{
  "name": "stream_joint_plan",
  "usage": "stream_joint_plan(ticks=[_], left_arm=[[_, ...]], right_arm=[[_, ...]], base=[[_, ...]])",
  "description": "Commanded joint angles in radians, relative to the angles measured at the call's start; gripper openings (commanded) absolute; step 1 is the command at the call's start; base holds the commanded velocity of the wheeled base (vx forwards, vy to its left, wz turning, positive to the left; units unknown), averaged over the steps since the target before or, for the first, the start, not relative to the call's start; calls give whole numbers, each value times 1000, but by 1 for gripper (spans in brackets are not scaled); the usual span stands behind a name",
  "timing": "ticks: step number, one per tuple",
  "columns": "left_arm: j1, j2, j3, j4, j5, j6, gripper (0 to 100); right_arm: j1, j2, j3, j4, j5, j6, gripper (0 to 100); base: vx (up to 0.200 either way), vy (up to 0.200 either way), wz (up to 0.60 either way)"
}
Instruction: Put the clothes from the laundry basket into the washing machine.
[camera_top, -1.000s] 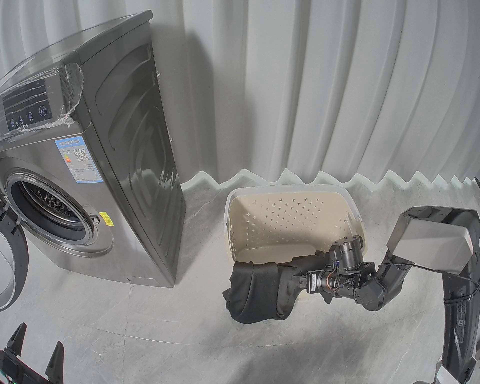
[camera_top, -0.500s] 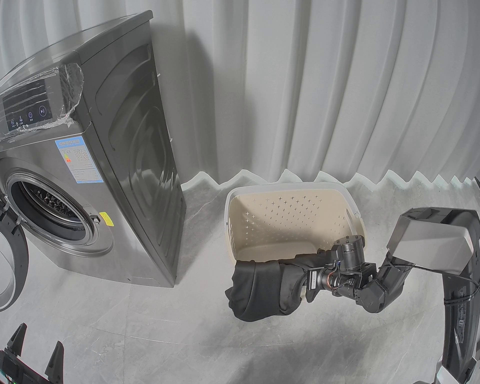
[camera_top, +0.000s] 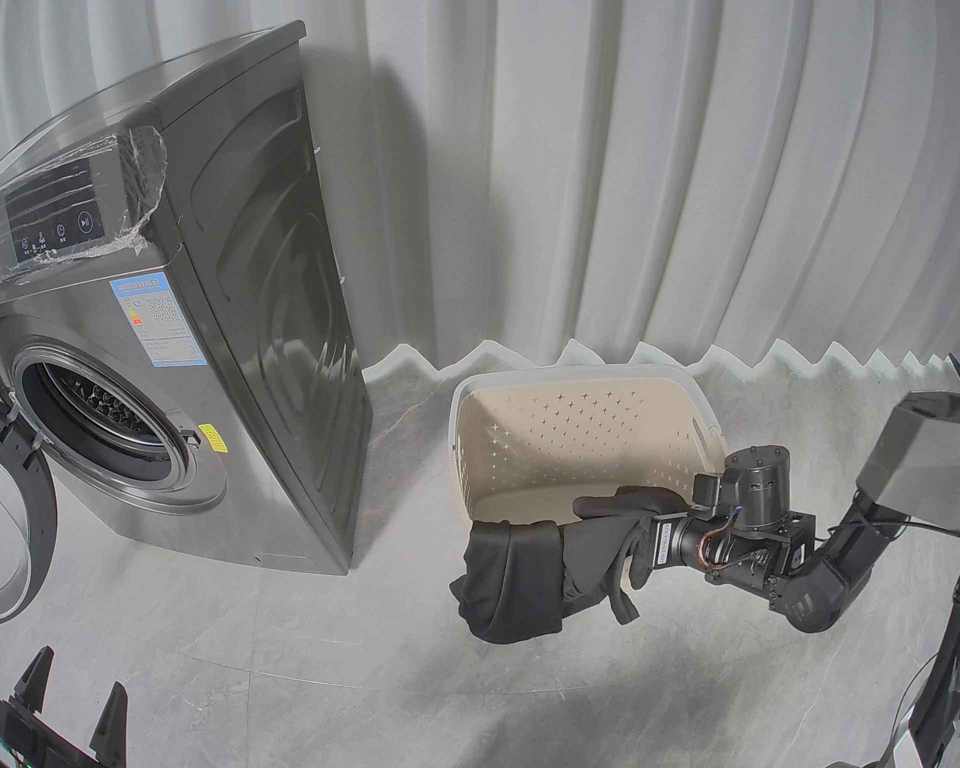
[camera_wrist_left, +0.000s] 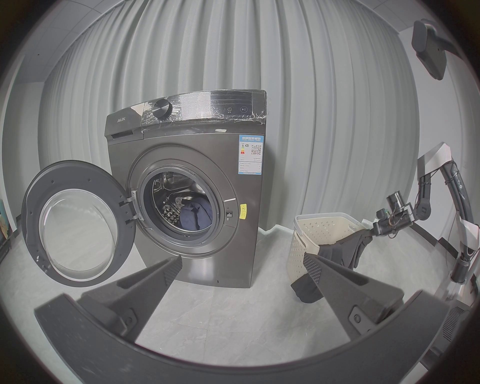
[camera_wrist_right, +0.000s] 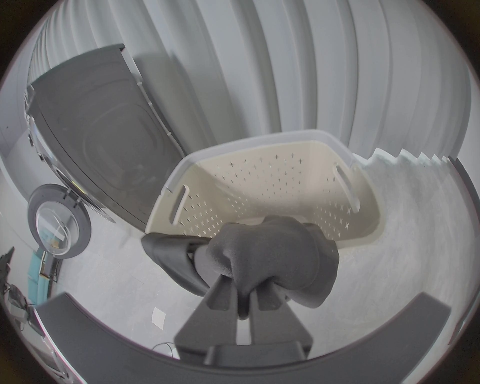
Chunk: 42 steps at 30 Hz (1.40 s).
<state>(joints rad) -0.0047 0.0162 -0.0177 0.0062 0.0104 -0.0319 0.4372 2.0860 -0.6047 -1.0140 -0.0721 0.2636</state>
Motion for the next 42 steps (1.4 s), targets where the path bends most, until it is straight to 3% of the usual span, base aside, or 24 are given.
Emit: stream_joint_plan(ticks=[1, 5, 8, 16, 19, 21, 24, 27, 36, 42], left_arm=[[0, -16, 16, 0, 0, -2, 100], [0, -16, 16, 0, 0, -2, 100], [0, -16, 16, 0, 0, -6, 100], [0, -16, 16, 0, 2, -5, 100], [0, -16, 16, 0, 2, -6, 100], [0, -16, 15, 0, 2, -6, 100], [0, -16, 16, 0, 2, -8, 100], [0, -16, 16, 0, 2, -10, 100], [-1, -16, 15, 0, -1, 3, 100], [-1, -16, 15, 1, -7, -6, 100]], right_arm=[[40, -215, 65, -17, -2, 20, 0], [94, -343, 85, -28, -31, 85, 0], [133, -434, 88, -20, -38, 101, 0], [153, -567, 69, -8, -37, 89, 0], [149, -606, 22, -6, -37, 89, 0], [152, -635, 22, -6, -40, 72, 0], [144, -672, 28, -6, -41, -12, 0], [140, -713, 33, 0, -44, -43, 0], [149, -748, 23, 52, -77, -46, 0], [156, -754, 33, 52, -77, -47, 0]], base=[[0, 0, 0], [0, 0, 0], [0, 0, 0], [0, 0, 0], [0, 0, 0], [0, 0, 0], [0, 0, 0], [0, 0, 0], [-178, 0, 0], [-33, 0, 0]])
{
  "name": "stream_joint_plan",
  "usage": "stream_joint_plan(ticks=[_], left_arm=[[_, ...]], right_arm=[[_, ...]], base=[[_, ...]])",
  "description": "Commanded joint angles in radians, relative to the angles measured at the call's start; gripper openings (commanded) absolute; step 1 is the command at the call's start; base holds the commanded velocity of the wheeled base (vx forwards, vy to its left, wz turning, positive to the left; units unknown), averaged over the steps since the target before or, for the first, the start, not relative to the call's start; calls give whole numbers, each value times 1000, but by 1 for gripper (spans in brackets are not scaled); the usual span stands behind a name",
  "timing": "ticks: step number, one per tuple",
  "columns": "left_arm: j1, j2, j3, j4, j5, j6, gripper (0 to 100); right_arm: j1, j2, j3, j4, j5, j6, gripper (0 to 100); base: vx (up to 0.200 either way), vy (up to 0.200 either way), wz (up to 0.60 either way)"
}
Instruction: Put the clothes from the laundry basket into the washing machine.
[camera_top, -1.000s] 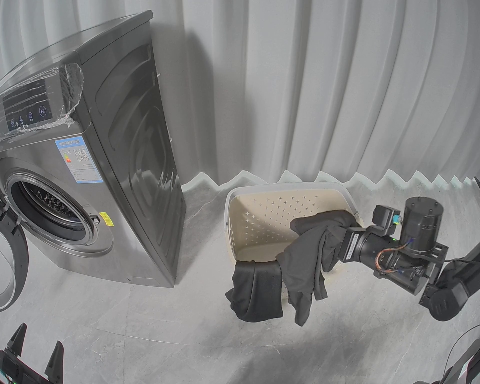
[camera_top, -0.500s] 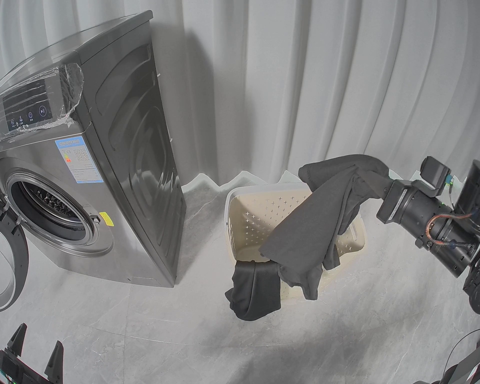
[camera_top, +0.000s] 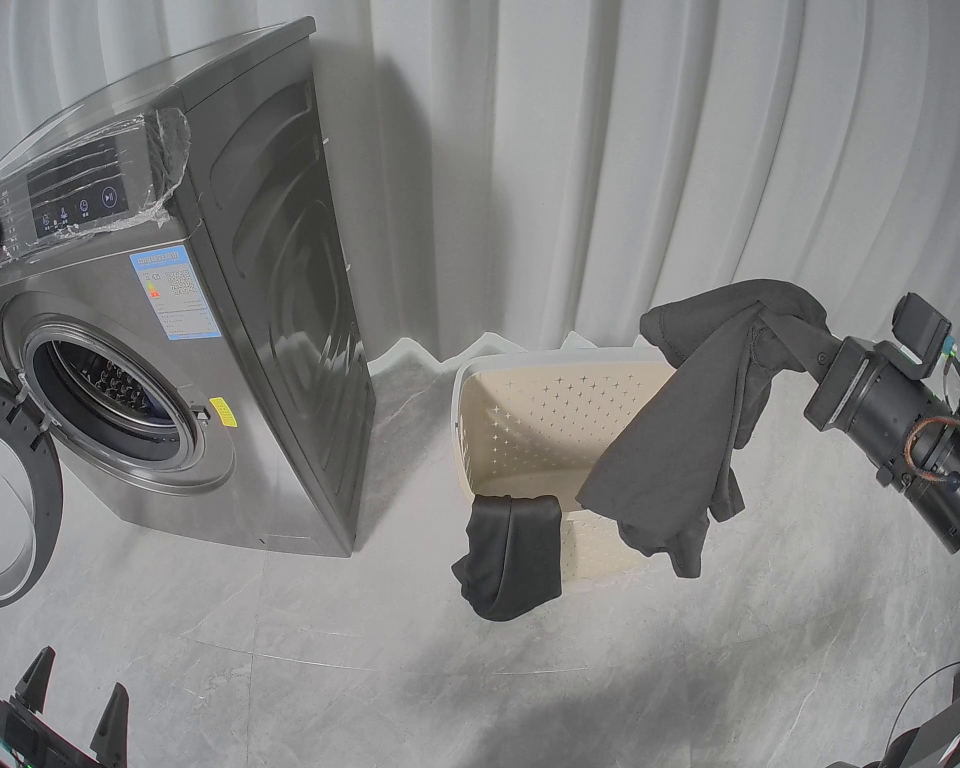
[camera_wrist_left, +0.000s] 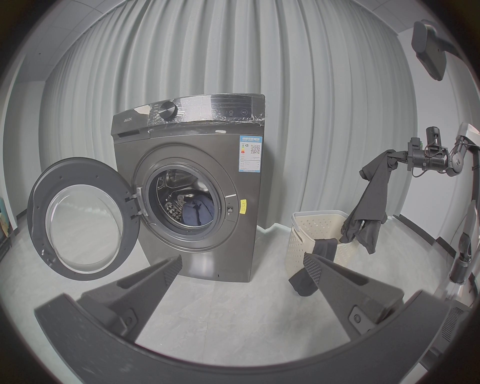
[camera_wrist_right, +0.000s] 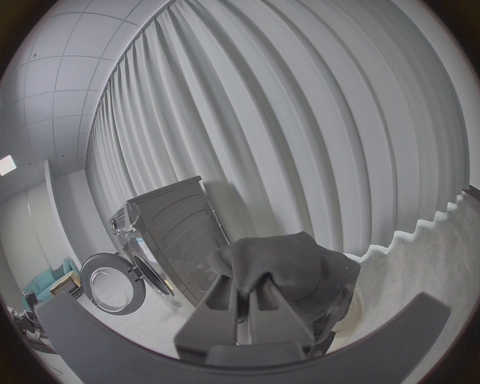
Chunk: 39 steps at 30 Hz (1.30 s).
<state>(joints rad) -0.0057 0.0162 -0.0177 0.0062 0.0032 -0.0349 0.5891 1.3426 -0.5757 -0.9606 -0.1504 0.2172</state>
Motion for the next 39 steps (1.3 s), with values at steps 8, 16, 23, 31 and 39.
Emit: stream_joint_plan(ticks=[8, 16, 23, 31, 39], left_arm=[[0, -16, 15, 1, 0, -8, 100], [0, -16, 15, 1, 0, -7, 100], [0, -16, 15, 1, 0, -5, 100], [0, -16, 15, 1, 1, -8, 100], [0, -16, 15, 1, 0, -7, 100]], right_arm=[[34, -8, 16, -20, 5, -24, 0], [32, -11, 7, -44, 5, -27, 0], [35, -11, 8, -47, 14, -27, 0], [67, -10, 17, -50, 23, -30, 0], [74, -10, 19, -69, 32, -42, 0]], base=[[0, 100, 0], [0, 200, 0], [0, 200, 0], [0, 200, 0], [0, 200, 0]])
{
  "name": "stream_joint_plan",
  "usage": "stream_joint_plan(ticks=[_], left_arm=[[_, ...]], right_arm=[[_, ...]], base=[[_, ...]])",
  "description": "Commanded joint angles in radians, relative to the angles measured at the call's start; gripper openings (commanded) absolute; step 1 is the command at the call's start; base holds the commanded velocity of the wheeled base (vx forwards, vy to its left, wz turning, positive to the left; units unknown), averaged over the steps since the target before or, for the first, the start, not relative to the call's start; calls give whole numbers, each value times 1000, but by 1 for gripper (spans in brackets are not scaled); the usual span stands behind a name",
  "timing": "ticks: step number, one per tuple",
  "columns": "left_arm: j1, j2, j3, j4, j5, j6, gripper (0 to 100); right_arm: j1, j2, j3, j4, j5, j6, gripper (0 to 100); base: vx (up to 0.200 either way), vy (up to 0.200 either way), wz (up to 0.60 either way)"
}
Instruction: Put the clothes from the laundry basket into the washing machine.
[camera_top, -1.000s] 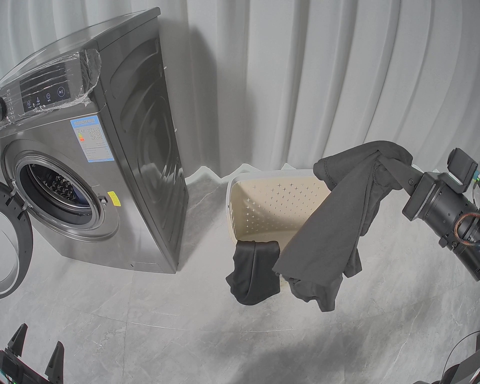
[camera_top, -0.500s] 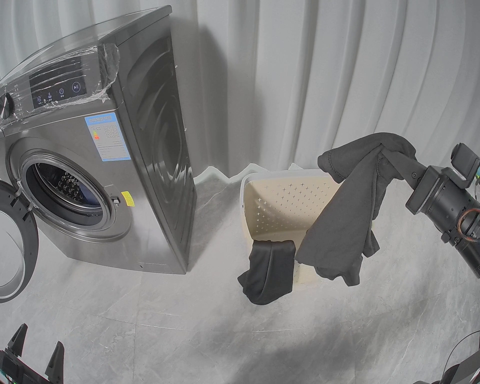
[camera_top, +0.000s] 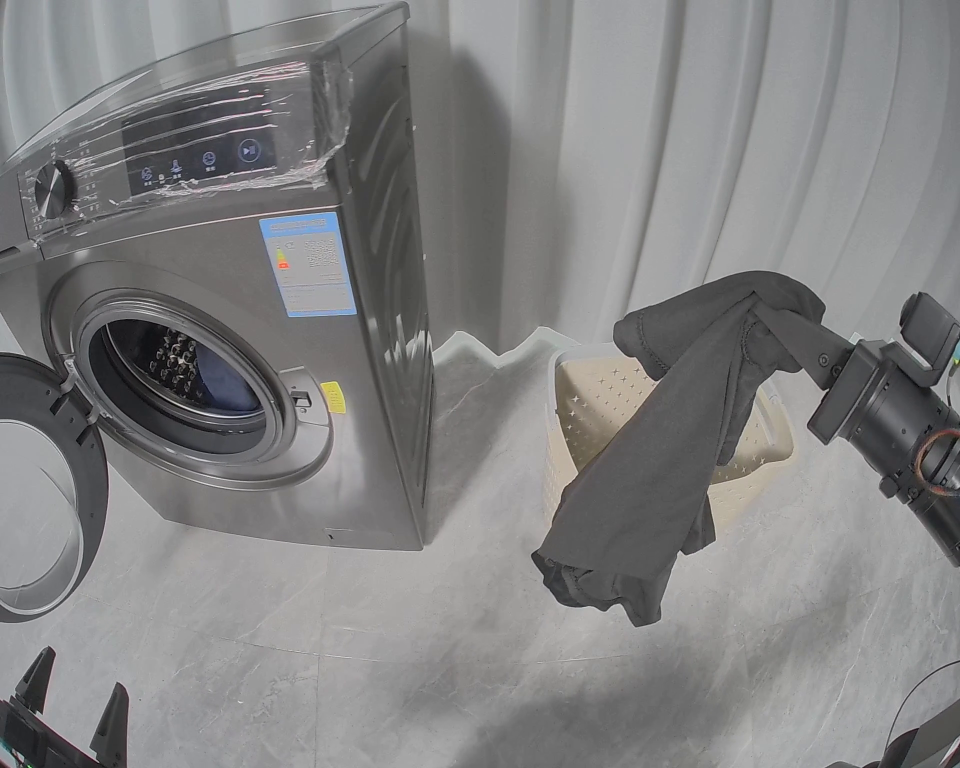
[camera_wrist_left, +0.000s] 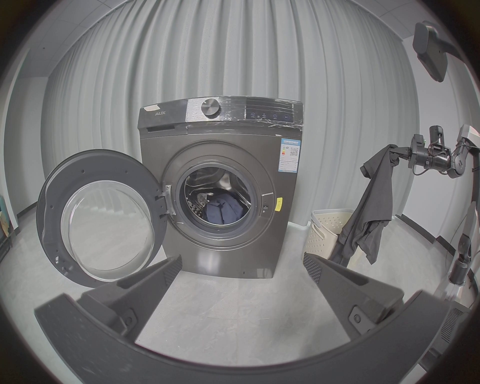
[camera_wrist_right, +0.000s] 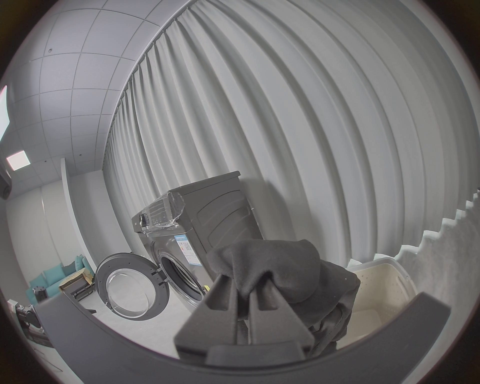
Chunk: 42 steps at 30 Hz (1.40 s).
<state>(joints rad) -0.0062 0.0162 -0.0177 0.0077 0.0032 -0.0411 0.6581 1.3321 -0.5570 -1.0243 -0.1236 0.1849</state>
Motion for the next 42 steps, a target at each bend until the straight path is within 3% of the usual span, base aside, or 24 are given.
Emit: stream_joint_plan(ticks=[1, 5, 19, 25, 34, 42], left_arm=[[0, -16, 15, 0, 1, 0, 100], [0, -16, 15, 0, 0, 0, 100], [0, -16, 15, 0, 1, -2, 100], [0, -16, 15, 0, 1, 0, 100], [0, -16, 15, 0, 1, -2, 100], [0, -16, 15, 0, 1, 0, 100]], right_arm=[[6, 1, 2, -7, 7, -12, 0], [12, 4, 12, -34, 25, -22, 0], [11, 16, 17, -34, 24, -19, 0], [11, 22, 25, -36, 24, -16, 0], [11, 32, 31, -36, 24, -15, 0], [11, 44, 37, -36, 22, -13, 0]], base=[[0, 200, 0], [0, 200, 0], [0, 200, 0], [0, 0, 0], [-200, 0, 0], [0, 0, 0]])
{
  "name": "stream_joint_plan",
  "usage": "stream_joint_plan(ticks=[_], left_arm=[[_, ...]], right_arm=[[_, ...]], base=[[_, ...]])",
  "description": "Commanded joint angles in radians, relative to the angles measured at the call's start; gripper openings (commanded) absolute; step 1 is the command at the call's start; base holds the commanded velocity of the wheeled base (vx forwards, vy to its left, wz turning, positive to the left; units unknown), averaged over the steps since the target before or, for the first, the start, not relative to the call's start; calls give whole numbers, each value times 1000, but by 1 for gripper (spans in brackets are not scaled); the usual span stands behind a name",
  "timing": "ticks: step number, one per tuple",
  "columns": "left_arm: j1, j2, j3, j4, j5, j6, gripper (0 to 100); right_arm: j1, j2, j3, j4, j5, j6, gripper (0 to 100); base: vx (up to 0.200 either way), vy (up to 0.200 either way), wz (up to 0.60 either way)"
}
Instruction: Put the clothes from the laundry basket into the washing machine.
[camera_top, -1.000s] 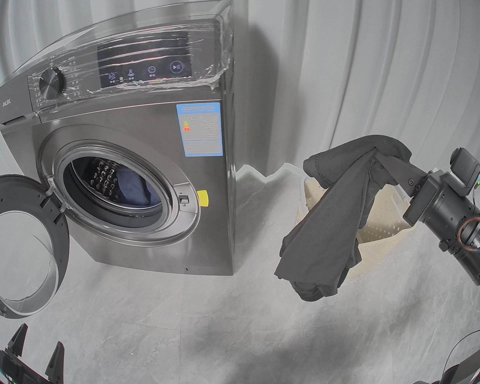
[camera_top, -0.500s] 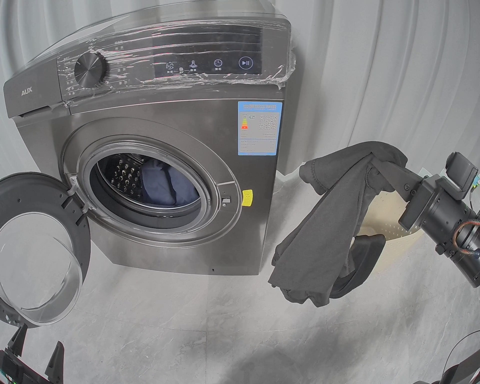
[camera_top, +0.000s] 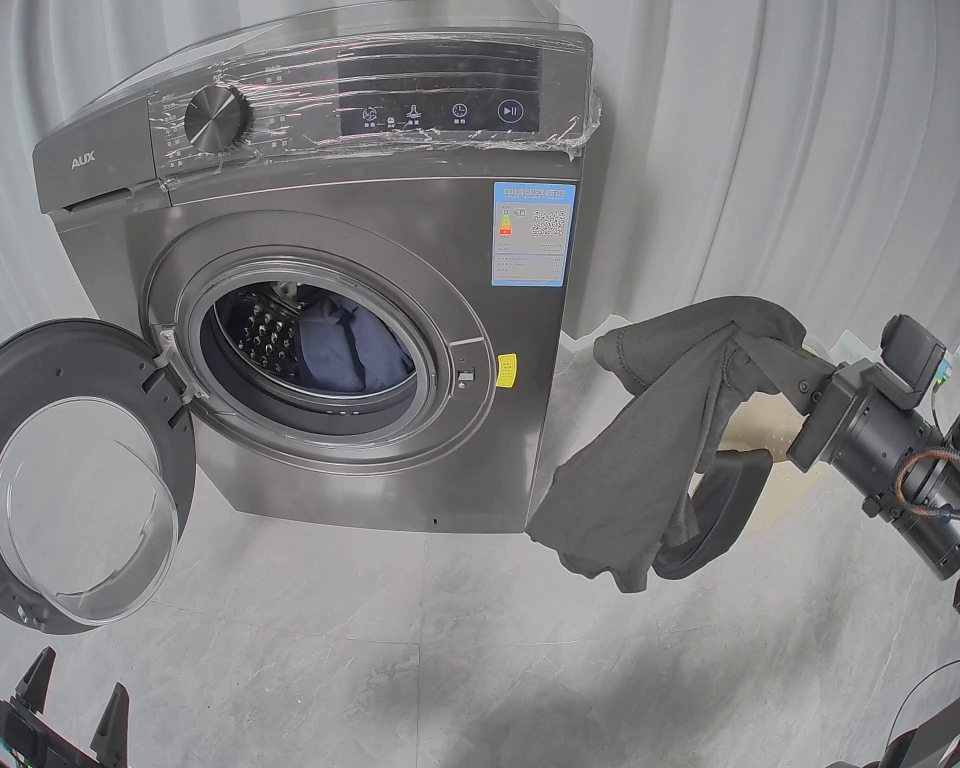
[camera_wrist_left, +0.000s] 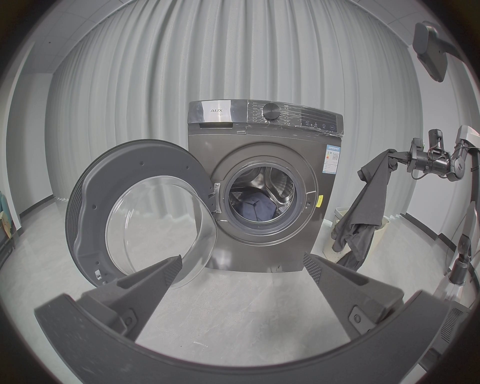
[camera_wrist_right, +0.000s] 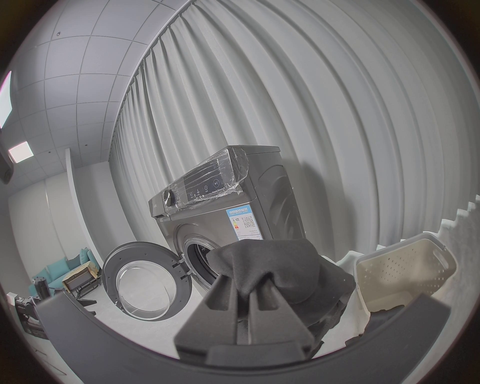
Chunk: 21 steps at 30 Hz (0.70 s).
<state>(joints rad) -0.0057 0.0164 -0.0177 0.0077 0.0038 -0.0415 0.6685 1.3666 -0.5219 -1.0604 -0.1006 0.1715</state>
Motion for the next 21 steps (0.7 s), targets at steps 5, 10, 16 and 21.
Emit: stream_joint_plan(ticks=[5, 10, 16, 21], left_arm=[[0, -16, 15, 0, 1, 0, 100], [0, -16, 15, 2, -1, 0, 100], [-2, -16, 15, 2, -1, 3, 100], [-2, -16, 15, 2, -1, 2, 100]], right_arm=[[0, 11, 2, 0, -1, 2, 0], [0, 17, 2, -1, -2, 2, 0], [0, 12, 13, -1, -4, 0, 0], [0, 16, 14, -1, -2, 2, 0]], base=[[0, 160, 0], [0, 200, 0], [0, 200, 0], [0, 200, 0]])
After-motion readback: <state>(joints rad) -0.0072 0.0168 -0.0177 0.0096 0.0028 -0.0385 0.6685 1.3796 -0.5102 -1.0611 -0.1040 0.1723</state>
